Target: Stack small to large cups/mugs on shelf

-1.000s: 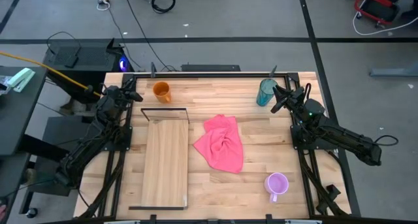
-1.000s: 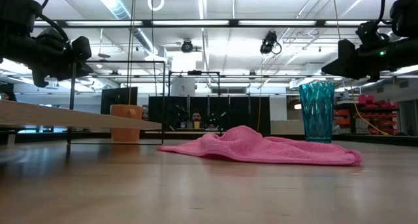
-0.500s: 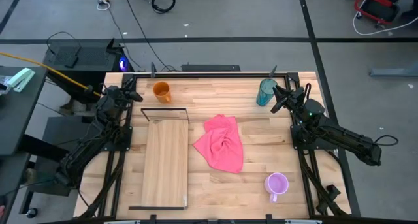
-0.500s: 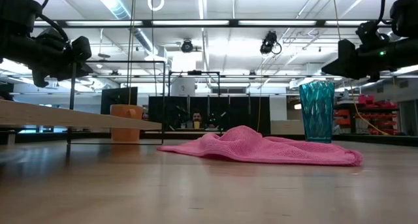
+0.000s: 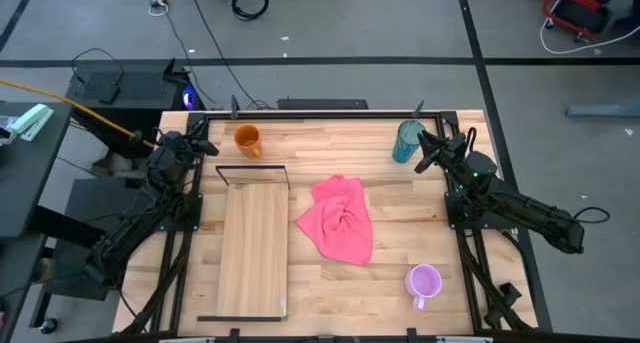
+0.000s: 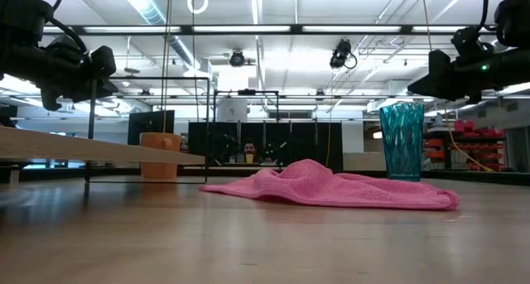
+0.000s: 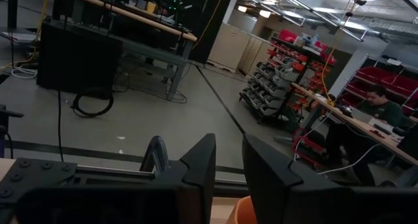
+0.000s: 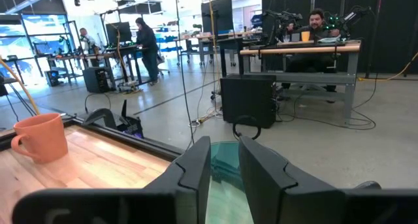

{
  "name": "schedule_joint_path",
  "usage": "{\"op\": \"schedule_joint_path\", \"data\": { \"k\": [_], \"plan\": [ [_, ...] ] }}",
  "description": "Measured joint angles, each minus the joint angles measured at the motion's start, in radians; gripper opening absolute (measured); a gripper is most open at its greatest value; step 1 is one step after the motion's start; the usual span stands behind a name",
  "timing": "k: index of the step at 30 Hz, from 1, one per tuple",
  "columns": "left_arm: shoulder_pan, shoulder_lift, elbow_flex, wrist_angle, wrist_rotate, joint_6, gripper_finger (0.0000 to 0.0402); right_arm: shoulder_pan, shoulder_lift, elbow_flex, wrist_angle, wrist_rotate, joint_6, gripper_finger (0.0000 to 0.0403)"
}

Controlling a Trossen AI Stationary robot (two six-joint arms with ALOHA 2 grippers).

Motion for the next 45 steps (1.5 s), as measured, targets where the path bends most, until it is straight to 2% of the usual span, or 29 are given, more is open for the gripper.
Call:
{"op": "schedule_joint_path", "data": {
  "k": [45],
  "plan": [
    [0.0, 0.0, 0.0, 0.0, 0.0, 0.0, 0.009, 0.0, 0.0, 0.0, 0.0, 0.0, 0.0, 0.0087]
  ]
}}
